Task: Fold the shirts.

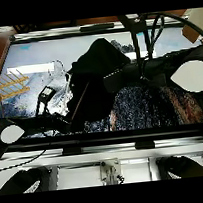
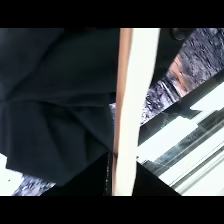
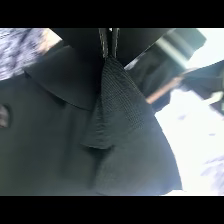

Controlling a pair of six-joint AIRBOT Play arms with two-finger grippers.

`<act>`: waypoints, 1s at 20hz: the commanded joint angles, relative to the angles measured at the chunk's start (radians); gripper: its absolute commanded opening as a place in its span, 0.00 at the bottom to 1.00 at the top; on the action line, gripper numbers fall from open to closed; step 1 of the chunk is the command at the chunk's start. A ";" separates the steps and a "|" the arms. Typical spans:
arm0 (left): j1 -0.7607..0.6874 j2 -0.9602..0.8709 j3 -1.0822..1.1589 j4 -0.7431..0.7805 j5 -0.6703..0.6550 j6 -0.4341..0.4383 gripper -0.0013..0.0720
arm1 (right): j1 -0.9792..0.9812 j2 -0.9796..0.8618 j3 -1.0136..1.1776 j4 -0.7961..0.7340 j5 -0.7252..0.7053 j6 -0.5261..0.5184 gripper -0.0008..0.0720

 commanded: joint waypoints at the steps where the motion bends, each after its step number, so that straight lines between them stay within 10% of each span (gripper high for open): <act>1: 0.033 0.025 0.048 0.056 -0.148 -0.011 0.08 | -0.004 0.005 0.001 -0.075 -0.131 0.003 0.12; 8: 0.027 0.002 0.072 0.015 -0.161 -0.042 0.08 | -0.003 0.005 0.001 0.171 -0.565 -0.047 0.11; 20: -0.019 -0.086 0.073 -0.061 0.012 -0.088 0.07 | 0.049 0.007 0.096 0.202 -0.457 -0.161 0.11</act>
